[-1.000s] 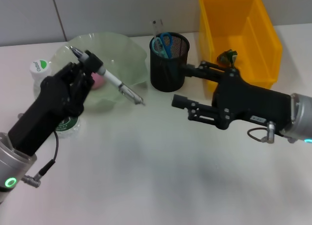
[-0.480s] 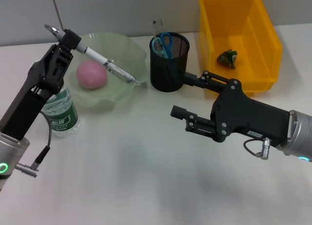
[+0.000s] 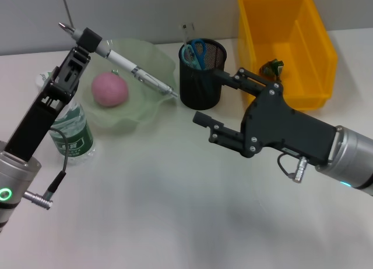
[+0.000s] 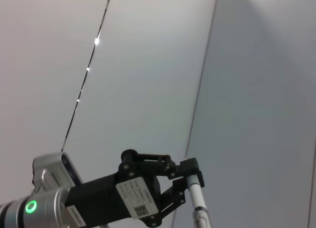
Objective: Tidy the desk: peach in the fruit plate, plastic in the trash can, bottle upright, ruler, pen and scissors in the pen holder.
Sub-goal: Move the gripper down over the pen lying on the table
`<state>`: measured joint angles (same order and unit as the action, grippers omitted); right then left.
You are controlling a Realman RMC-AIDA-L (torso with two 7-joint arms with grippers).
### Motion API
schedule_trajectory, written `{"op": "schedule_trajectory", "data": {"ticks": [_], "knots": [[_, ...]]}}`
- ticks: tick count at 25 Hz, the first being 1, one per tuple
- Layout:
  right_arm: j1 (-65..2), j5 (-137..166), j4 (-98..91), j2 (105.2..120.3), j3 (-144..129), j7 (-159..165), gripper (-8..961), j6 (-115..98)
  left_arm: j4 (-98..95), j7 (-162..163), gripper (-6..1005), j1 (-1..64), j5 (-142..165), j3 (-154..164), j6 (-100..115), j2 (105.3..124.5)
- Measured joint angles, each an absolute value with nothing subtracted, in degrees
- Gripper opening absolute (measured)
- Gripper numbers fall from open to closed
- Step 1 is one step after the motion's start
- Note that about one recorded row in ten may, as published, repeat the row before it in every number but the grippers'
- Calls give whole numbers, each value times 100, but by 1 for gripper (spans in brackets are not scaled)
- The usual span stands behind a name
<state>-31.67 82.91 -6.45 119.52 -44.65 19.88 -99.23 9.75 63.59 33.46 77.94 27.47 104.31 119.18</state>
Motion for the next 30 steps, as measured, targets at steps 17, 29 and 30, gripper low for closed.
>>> {"op": "schedule_trajectory", "data": {"ticks": [17, 29, 30], "knots": [[-3629, 7943, 97, 11979, -4431, 269, 676, -9765, 1193, 7056, 143, 3441, 7795, 2572, 10424, 11918], [-3857, 7927, 212, 11988, -4433, 58, 673, -9705, 1466, 7358, 143, 3438, 7799, 2442, 10327, 11918], [-3879, 7926, 255, 11988, -4432, -21, 673, -9698, 1493, 7358, 143, 3438, 7801, 2429, 10324, 11918]]}}
